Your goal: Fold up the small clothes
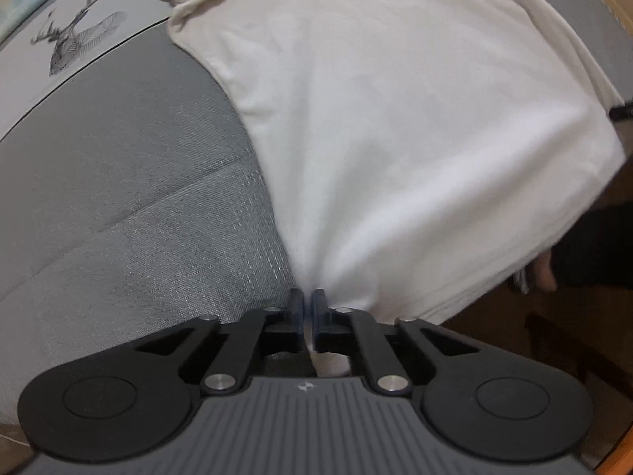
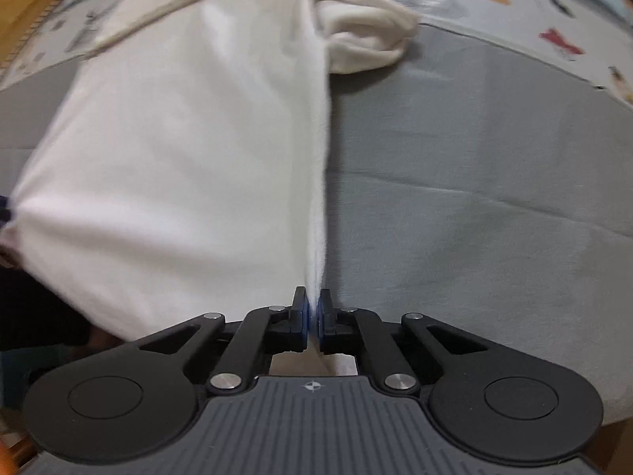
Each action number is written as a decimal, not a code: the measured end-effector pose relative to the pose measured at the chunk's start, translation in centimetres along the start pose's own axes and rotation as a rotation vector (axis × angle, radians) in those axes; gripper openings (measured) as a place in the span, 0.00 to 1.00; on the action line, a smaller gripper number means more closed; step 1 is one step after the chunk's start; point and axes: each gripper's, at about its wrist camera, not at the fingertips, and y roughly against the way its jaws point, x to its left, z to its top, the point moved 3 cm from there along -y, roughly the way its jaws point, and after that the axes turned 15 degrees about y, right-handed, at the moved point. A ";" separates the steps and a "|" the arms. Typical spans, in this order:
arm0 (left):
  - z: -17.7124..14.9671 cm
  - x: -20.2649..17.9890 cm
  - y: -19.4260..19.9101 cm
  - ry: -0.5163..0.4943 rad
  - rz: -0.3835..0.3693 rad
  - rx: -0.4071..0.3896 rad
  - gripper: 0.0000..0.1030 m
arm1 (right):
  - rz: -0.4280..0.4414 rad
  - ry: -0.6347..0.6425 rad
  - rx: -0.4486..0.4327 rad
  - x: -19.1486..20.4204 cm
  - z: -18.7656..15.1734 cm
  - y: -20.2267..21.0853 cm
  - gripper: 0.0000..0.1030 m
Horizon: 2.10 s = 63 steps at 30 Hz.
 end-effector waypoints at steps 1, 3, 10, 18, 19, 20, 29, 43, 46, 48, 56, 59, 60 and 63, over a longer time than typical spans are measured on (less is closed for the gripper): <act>-0.1 0.0 -0.3 -0.010 0.028 0.009 0.03 | 0.012 0.015 0.005 0.3 0.0 -0.1 0.04; 0.0 0.4 -1.0 -0.014 0.085 0.028 0.00 | -0.012 0.051 0.040 0.9 -0.1 -0.5 0.05; 2.1 1.7 0.6 0.068 0.151 -0.091 0.02 | -0.098 -0.146 -0.190 -2.3 1.8 3.2 0.15; 6.4 0.1 4.3 0.188 0.107 -0.311 0.09 | -0.147 -0.328 -0.456 -5.4 4.4 5.5 0.15; 7.2 -0.7 4.6 0.196 0.109 -0.336 0.09 | -0.140 -0.331 -0.469 -5.4 5.0 5.3 0.15; 7.9 -1.2 4.9 0.212 0.111 -0.363 0.09 | -0.130 -0.332 -0.484 -5.2 5.4 5.2 0.15; 15.5 -3.8 9.0 0.430 0.014 -0.484 0.09 | -0.094 -0.415 -0.524 -5.5 7.8 2.9 0.15; 24.0 -8.0 5.2 0.408 -0.035 -0.498 0.19 | -0.028 -0.654 -0.453 -12.1 12.0 -4.4 0.49; 24.6 -8.1 4.7 0.402 -0.005 -0.488 0.19 | -0.023 -0.672 -0.418 -13.1 13.5 -6.5 0.15; 25.1 -7.7 4.3 0.432 -0.017 -0.475 0.19 | -0.084 -0.661 -0.435 -13.8 14.5 -6.1 0.08; 26.5 -7.0 3.9 0.449 -0.019 -0.475 0.19 | -0.806 -0.324 -0.816 -13.2 16.0 4.8 0.09; 27.0 -7.3 3.3 0.461 -0.031 -0.450 0.19 | -0.745 -0.447 -0.506 -16.2 14.7 0.0 0.12; 27.0 -7.3 3.3 0.471 -0.043 -0.445 0.19 | -0.656 -0.537 -0.428 -17.6 13.5 -1.5 0.12; 27.1 -7.6 3.5 0.477 -0.067 -0.450 0.19 | -0.536 -0.795 -0.393 -20.0 9.8 -1.8 0.12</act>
